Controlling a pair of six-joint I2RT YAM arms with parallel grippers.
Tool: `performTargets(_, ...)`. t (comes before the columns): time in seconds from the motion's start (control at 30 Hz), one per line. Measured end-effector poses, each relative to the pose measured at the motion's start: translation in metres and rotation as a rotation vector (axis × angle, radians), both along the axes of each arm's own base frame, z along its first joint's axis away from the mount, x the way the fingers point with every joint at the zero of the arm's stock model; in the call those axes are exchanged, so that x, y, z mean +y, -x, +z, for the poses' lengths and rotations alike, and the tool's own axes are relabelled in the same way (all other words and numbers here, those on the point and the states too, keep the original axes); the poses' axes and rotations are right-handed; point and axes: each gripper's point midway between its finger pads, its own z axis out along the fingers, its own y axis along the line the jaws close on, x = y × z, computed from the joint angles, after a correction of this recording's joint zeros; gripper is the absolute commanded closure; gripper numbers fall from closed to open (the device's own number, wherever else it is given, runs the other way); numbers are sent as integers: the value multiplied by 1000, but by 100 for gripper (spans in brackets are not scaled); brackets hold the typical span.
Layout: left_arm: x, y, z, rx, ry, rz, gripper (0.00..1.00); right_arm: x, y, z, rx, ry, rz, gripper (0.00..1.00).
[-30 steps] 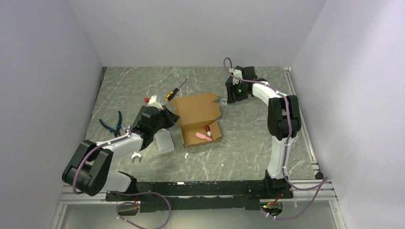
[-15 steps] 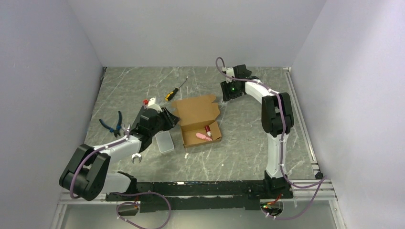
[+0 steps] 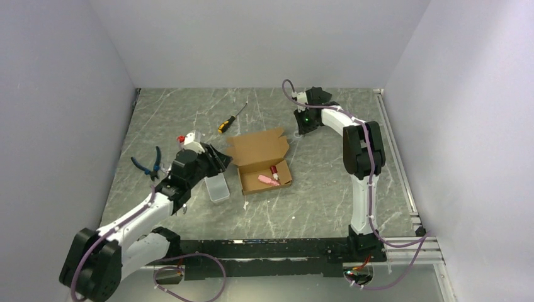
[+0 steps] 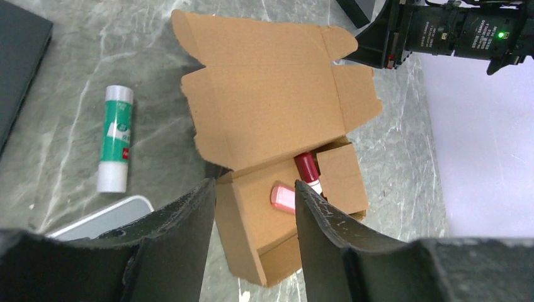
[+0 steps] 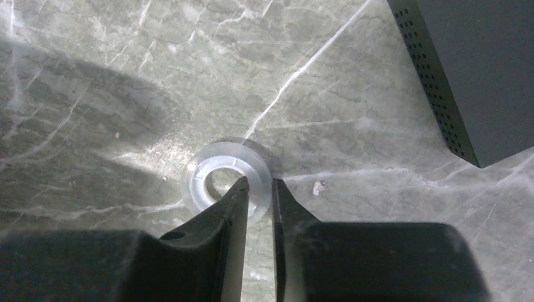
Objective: Fold the paper box
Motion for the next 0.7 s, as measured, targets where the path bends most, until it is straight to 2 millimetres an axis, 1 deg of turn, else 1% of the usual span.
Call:
performTargets(0.13,10,14,7,-5,-10,14,45,-4,0,-1,-12,8,1,90)
performTargets(0.23,17,25,14,-12,-11,19,44,-10,6,0,-19,15,0,92)
performTargets(0.33,23,35,19,-19,-12,30,44,-21,18,0,-8,14,-11,93)
performTargets(0.43,31,43,19,-19,-17,45,43,-34,34,2,14,3,-26,93)
performTargets(0.5,34,49,15,-10,-24,52,43,-38,43,9,14,-17,-31,93)
performTargets(0.57,37,52,10,2,-29,57,43,-41,49,19,5,-48,-33,93)
performTargets(0.7,41,58,-1,39,-49,62,43,-32,56,44,-38,-121,-11,93)
